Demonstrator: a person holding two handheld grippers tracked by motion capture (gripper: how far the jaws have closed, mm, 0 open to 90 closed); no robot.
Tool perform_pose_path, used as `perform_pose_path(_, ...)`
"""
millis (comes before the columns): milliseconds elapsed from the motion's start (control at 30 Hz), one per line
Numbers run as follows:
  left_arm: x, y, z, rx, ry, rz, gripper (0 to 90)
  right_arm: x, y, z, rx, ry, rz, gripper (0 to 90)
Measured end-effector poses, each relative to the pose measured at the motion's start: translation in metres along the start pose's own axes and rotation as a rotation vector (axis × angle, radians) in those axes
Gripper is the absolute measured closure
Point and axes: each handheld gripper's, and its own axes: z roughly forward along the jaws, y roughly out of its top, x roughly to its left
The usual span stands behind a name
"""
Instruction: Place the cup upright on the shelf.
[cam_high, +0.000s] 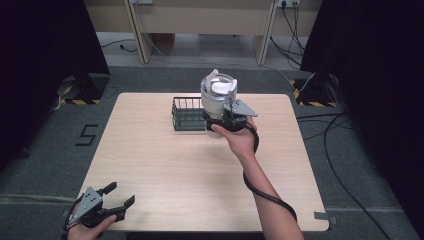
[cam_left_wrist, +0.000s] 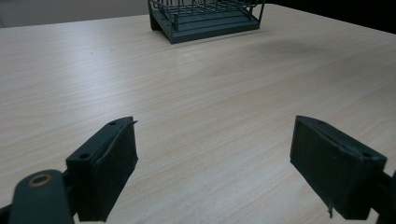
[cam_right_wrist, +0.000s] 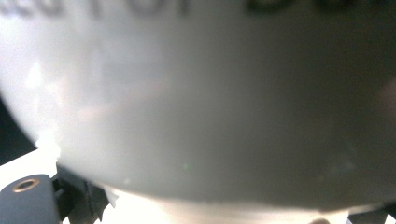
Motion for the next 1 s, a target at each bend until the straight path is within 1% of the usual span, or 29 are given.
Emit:
perform_pose_path(167,0.000,0.000,0.000,0.001,0.000,-0.001,14.1,-0.002,0.007,0.010,-0.001,-0.009,0.002,10.2)
perform_pose_path(300,0.000,0.000,0.000,0.001,0.001,-0.004,14.1,-0.007,0.014,0.023,0.000,-0.020,0.006,10.2)
perform_pose_path(333,0.000,0.000,0.000,0.001,0.001,-0.004,14.1,-0.007,0.014,0.023,0.000,-0.020,0.006,10.2)
perform_pose_path(433,0.001,0.000,0.000,0.002,0.002,-0.006,14.1,-0.010,0.019,0.033,-0.003,-0.030,0.006,10.2)
perform_pose_path(467,0.001,0.000,0.000,0.001,0.003,-0.007,14.1,-0.012,0.022,0.039,-0.004,-0.036,0.006,10.2)
perform_pose_path(533,0.002,0.000,0.000,0.000,0.003,-0.008,14.1,-0.012,0.022,0.041,-0.004,-0.036,0.013,10.2)
perform_pose_path(633,0.002,0.000,0.000,0.000,0.003,-0.009,14.1,-0.014,0.025,0.050,-0.005,-0.043,0.027,10.2)
perform_pose_path(700,0.002,0.000,0.001,0.000,0.002,-0.010,14.1,-0.015,0.028,0.058,-0.008,-0.040,0.025,10.2)
perform_pose_path(767,0.002,0.000,0.001,0.000,0.001,-0.009,14.1,-0.016,0.028,0.059,-0.006,-0.041,0.026,10.2)
perform_pose_path(933,0.001,0.000,0.001,-0.002,-0.001,-0.010,14.1,-0.016,0.033,0.074,-0.007,-0.049,0.033,10.2)
perform_pose_path(1000,0.001,0.000,0.001,-0.001,-0.002,-0.010,14.1,-0.017,0.034,0.080,-0.002,-0.056,0.024,10.2)
